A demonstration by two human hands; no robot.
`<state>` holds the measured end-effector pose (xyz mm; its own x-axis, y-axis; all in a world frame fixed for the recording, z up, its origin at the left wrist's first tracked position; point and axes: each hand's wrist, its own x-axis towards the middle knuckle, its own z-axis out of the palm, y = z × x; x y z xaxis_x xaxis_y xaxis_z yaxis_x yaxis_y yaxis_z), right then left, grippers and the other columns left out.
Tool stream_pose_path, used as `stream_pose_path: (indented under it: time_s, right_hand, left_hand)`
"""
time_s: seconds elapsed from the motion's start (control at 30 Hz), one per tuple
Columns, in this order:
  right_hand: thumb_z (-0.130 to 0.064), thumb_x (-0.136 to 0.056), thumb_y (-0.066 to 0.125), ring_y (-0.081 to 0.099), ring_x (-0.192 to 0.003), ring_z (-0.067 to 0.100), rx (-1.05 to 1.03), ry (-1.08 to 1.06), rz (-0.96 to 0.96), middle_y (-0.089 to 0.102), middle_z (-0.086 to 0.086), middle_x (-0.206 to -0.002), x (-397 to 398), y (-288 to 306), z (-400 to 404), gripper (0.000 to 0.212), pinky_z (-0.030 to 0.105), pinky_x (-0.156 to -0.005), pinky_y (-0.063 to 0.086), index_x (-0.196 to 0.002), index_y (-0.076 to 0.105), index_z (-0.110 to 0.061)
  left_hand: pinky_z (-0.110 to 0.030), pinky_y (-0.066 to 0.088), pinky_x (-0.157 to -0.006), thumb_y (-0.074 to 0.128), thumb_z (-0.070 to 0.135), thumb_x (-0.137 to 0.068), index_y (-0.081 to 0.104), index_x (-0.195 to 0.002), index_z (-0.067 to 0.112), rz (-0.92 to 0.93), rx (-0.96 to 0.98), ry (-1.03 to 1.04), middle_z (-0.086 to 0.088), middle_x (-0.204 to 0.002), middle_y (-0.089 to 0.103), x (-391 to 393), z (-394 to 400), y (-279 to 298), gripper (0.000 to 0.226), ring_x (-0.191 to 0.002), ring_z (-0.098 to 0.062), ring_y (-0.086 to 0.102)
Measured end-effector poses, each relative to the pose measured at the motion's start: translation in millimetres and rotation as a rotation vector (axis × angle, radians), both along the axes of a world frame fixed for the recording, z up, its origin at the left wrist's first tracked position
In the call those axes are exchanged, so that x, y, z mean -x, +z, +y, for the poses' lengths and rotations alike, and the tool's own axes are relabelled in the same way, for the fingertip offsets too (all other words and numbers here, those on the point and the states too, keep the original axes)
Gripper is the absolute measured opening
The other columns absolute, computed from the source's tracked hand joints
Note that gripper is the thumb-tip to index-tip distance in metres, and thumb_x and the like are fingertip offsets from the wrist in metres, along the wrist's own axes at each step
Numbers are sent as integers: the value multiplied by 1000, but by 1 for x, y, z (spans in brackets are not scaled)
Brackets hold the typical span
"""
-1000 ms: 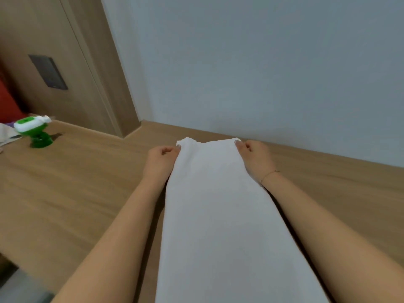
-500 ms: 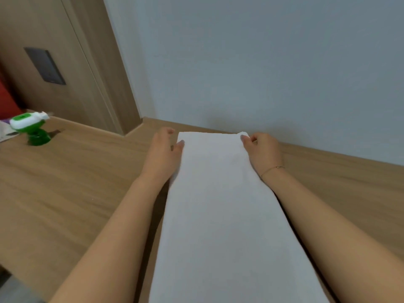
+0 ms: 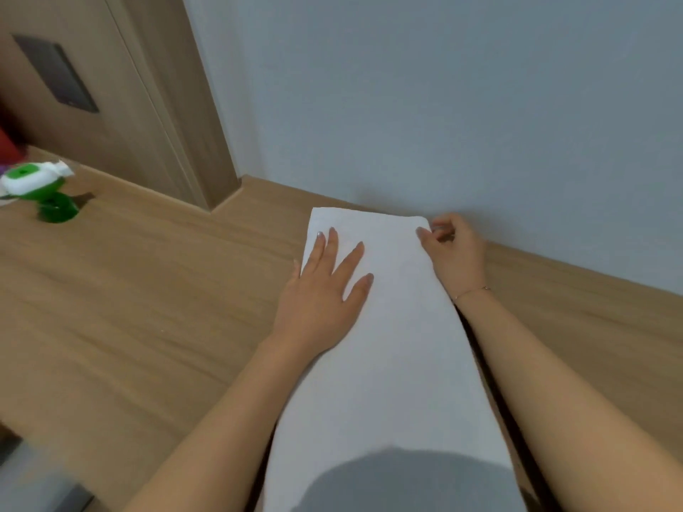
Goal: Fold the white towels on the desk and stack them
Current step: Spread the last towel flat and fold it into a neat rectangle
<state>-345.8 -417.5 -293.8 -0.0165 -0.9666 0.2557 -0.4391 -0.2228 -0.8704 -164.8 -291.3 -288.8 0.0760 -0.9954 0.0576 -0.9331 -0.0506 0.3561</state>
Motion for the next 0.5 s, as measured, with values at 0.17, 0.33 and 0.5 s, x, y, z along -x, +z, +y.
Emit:
stream_pose_path:
  time_s: [0.17, 0.33, 0.5]
  right_hand:
    - [-6, -94, 60, 56, -115, 23, -365, 309, -51, 55, 15, -134, 31, 35, 62, 36, 37, -106, 42, -130, 57, -6]
    - [-19, -99, 53, 19, -146, 13, -603, 402, 240, 25, -1, -157, 75, 75, 157, 49, 16, -110, 10, -146, 40, -20]
    - [-43, -102, 24, 0, -149, 10, -414, 373, 519, -1, -17, -158, 64, 74, 264, 55, 21, -117, 7, -153, 12, -27]
  left_hand:
    - [-49, -5, -121, 10, 52, -103, -11, -155, 31, -164, -257, 17, -4, -162, -21, 8, 13, 34, 60, -149, -19, -20]
    - [-51, -2, -121, 18, 46, -105, -4, -157, 26, -46, -344, 42, -9, -163, -15, 35, 88, 76, 60, -151, -23, -14]
    - [-46, -12, -121, 8, 51, -103, -22, -150, 36, -18, -414, 103, 0, -159, -31, 75, 180, 56, 58, -141, -17, -36]
